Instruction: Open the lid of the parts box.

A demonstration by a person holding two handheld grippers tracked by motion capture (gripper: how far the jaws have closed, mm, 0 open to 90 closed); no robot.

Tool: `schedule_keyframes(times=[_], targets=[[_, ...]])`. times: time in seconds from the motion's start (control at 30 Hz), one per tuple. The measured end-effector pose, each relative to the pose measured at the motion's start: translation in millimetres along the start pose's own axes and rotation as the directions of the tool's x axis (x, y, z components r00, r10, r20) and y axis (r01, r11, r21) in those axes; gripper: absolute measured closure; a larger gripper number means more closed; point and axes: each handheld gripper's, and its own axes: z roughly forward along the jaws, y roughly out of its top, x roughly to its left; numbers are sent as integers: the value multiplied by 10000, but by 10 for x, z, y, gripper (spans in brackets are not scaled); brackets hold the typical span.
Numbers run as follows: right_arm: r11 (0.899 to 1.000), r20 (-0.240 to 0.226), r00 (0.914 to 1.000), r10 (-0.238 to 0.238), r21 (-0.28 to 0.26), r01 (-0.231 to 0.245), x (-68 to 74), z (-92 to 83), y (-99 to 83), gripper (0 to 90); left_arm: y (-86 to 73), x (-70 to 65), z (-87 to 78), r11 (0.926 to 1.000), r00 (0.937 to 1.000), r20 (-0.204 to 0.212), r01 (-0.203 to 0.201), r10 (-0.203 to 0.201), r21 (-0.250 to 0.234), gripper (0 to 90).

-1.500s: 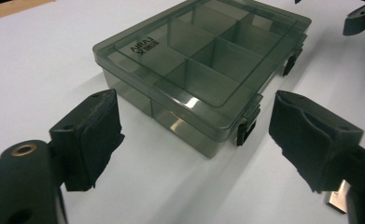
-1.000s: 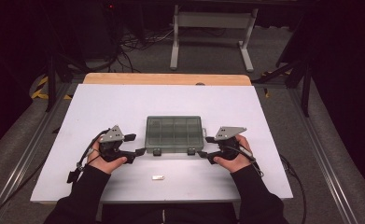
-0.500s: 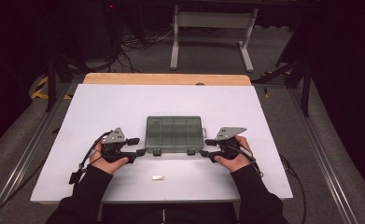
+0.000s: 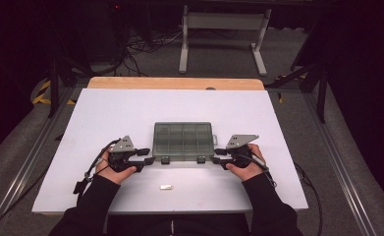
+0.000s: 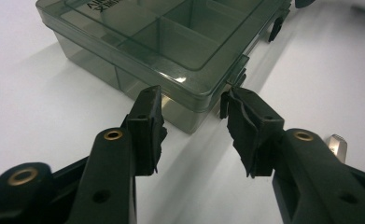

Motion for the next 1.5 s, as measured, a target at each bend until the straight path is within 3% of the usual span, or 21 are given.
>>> schedule_keyframes(times=[0.23, 0.8, 1.2, 1.5], targets=[[10000, 11, 10000, -54, 78, 54, -1, 10, -7, 656, -1, -3, 16, 10000, 10000, -15, -79, 79, 20, 577], [9999, 16, 10000, -85, 114, 85, 4, 7, -8, 667, -8, -18, 45, 9994, 9996, 112, -254, 251, 235, 615], [9999, 8, 10000, -98, 126, 98, 4, 4, -7, 675, 0, -48, 66, 9969, 9971, -460, -589, 613, 526, 695], [9998, 42, 9999, -163, 150, 162, 10, 0, -4, 687, 4, -58, 58, 9958, 9959, -533, -695, 727, 596, 715]])
